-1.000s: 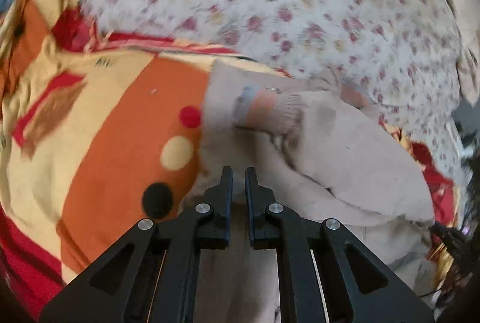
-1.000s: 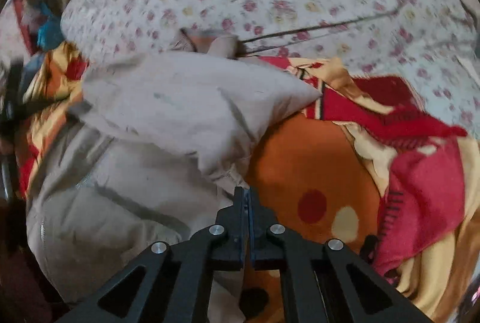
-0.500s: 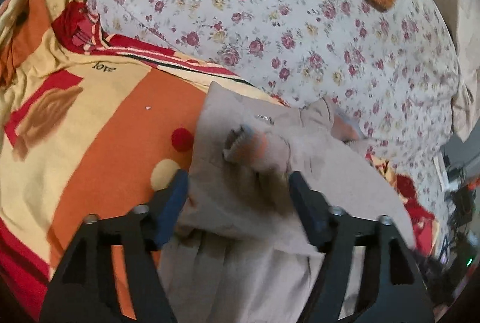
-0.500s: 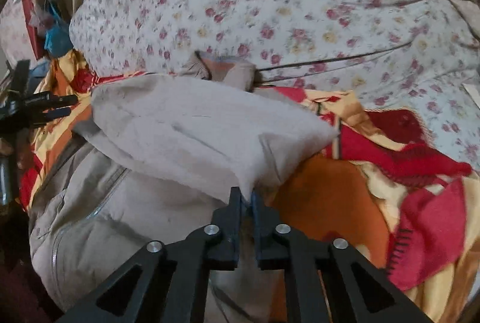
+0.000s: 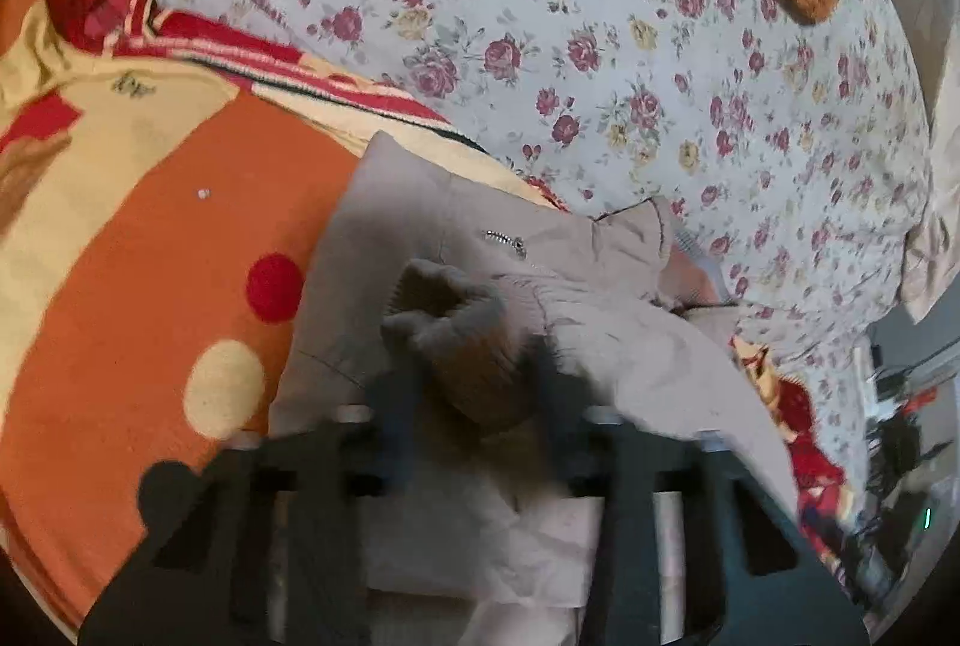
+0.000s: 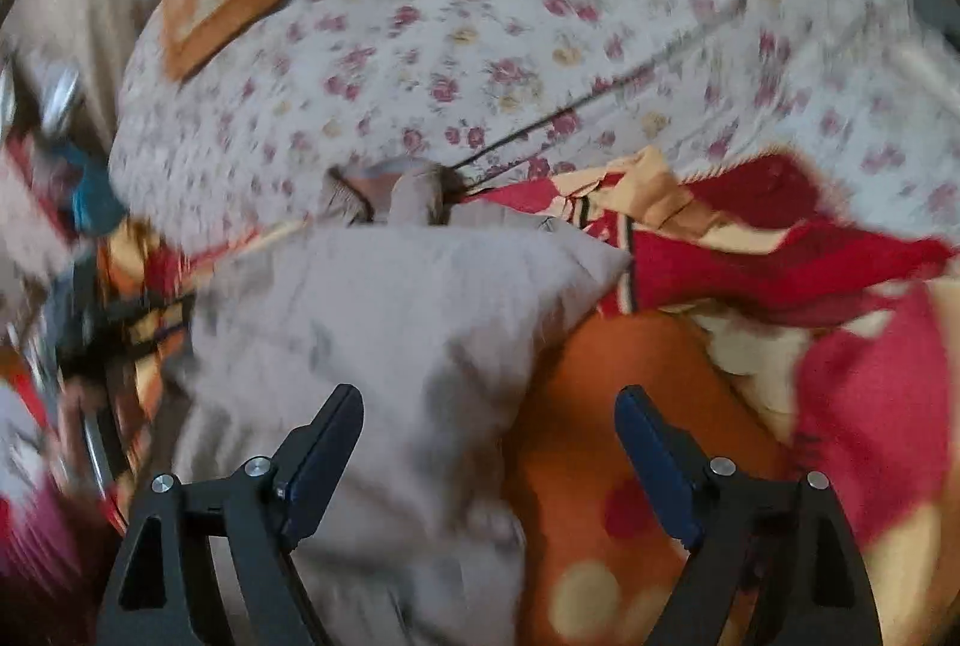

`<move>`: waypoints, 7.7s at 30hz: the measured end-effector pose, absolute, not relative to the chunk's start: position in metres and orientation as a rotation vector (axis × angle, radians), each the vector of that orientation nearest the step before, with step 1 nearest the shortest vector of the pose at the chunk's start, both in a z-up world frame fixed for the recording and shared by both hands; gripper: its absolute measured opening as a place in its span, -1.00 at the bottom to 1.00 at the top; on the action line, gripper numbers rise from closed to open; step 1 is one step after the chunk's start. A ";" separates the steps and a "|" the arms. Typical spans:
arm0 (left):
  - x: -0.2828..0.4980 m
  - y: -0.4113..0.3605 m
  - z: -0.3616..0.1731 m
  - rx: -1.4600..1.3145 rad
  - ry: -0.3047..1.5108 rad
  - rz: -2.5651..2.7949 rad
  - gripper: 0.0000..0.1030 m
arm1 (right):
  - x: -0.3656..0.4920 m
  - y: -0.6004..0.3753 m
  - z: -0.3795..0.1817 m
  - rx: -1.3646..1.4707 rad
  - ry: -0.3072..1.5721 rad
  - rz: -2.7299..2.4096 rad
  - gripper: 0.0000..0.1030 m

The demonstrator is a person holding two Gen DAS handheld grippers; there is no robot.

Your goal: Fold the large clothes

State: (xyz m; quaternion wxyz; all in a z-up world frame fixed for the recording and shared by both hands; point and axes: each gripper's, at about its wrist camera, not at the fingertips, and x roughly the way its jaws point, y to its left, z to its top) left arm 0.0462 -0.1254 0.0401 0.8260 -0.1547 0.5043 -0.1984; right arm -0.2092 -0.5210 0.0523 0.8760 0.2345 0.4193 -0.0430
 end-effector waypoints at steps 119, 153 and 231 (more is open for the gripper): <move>-0.251 -0.012 -0.024 -0.094 1.397 -0.727 -0.45 | -0.418 -0.363 0.028 0.404 1.032 0.463 -0.33; -0.009 -0.101 0.124 -0.204 0.969 -0.676 -0.85 | -0.225 -0.494 0.101 0.777 0.652 0.236 -0.67; 0.018 -0.081 0.034 -0.112 1.177 -0.577 0.37 | -0.057 -0.538 0.008 0.404 0.983 -0.248 -0.85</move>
